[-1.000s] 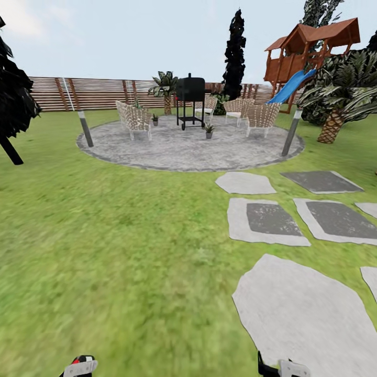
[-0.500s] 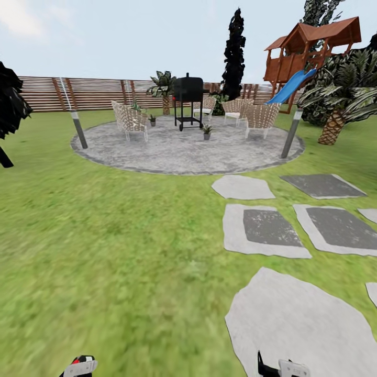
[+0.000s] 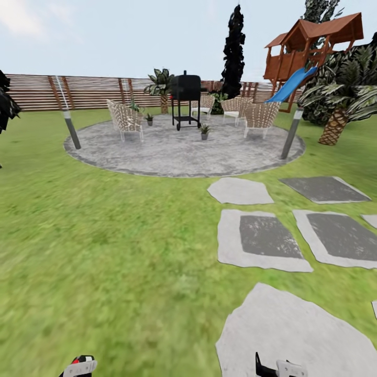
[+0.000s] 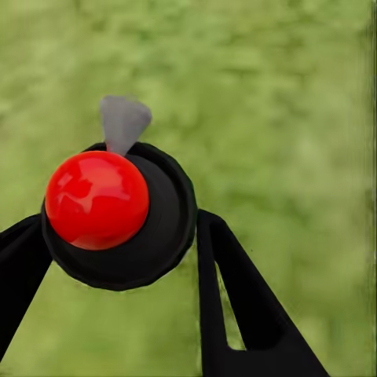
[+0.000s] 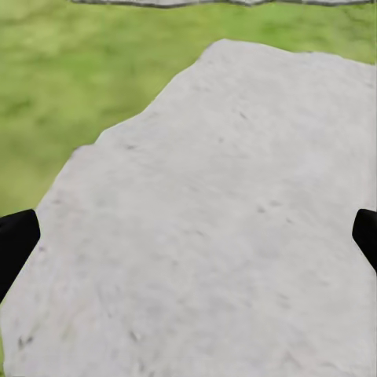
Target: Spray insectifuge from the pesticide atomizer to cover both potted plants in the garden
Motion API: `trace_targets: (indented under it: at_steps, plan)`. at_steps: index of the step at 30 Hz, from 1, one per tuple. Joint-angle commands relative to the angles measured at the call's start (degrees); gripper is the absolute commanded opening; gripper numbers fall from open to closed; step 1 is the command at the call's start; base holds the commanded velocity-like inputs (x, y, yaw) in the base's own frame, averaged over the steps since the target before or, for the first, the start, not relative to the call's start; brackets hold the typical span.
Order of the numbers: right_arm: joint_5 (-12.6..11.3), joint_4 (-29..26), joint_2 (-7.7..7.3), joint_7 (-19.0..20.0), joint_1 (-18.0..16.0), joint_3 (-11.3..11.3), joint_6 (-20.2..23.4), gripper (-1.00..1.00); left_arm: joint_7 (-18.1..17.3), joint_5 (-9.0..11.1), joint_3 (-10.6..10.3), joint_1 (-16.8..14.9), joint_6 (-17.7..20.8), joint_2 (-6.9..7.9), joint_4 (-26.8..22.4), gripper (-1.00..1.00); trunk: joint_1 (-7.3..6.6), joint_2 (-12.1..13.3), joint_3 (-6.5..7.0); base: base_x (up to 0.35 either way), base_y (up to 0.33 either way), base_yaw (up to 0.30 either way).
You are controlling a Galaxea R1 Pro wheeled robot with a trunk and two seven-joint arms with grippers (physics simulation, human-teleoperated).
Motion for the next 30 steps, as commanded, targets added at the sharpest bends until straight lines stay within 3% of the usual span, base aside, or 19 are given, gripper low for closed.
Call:
trace_targets:
  at_steps: [1, 30]
  plan:
    - [0.1, 0.0, 0.01, -0.2, 0.0, -0.1, -0.1, 1.0, -0.6, 0.0, 0.5, 0.0, -0.1, -0.04, 0.0, -1.0, 0.02, 0.0, -0.05, 0.303, -0.183, 0.0]
    - [0.1, 0.0, 0.01, -0.2, 0.0, -0.1, -0.1, 1.0, -0.6, 0.0, 0.5, 0.0, -0.1, -0.05, 0.0, -1.0, 0.02, 0.0, -0.05, 0.303, -0.184, 0.0]
